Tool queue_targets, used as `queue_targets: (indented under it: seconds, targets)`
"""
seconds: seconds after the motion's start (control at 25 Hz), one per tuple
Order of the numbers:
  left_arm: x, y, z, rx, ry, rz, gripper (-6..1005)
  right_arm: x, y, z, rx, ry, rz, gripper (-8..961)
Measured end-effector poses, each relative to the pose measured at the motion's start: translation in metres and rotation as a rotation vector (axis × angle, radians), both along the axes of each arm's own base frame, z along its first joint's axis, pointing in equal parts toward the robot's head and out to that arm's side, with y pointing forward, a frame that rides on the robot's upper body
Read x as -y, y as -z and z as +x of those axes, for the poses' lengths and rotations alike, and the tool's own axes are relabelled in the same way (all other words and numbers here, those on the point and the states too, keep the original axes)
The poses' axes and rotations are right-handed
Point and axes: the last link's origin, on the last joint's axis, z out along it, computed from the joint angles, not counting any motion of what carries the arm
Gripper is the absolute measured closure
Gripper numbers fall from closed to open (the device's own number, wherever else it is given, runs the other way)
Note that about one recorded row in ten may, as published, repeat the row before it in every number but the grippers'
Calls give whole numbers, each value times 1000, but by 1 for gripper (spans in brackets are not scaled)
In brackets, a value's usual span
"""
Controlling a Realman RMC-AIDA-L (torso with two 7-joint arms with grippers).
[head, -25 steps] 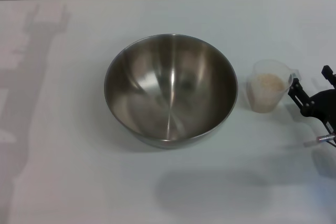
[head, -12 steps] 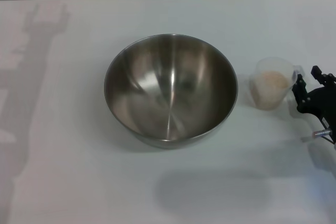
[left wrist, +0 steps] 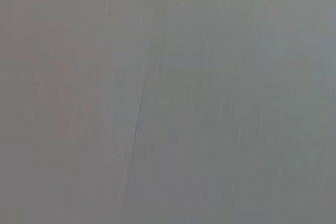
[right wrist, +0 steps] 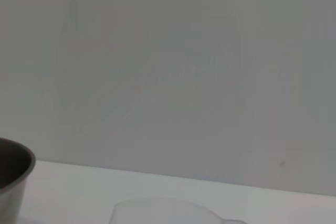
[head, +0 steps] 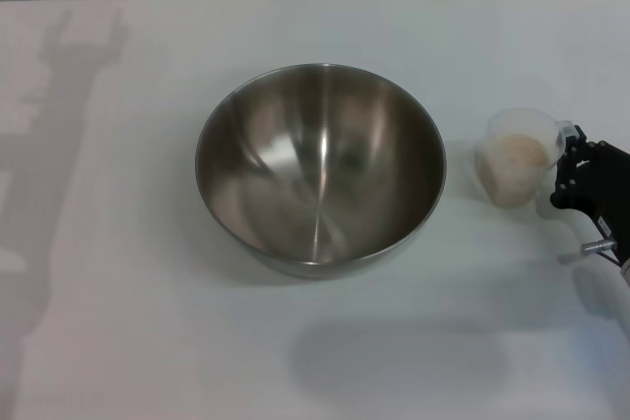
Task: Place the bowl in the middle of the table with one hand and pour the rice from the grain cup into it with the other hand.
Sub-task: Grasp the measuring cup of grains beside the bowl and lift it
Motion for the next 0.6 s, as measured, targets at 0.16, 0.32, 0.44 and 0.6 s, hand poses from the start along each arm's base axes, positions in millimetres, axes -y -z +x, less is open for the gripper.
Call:
queue_targets:
  seconds: [0.16, 0.32, 0.44, 0.6]
  targets:
    - [0, 0, 0, -1, 0, -1, 273, 0, 0, 0, 3, -2, 4, 910]
    - [1, 1, 0, -1, 0, -3, 273, 0, -5, -2, -5, -12, 34, 954]
    - [1, 1, -1, -1, -1, -3, 273, 0, -16, -4, -25, -33, 104, 954]
    - [1, 1, -1, -2, -2, -4, 273, -4, -42, -13, -22, -139, 227, 954]
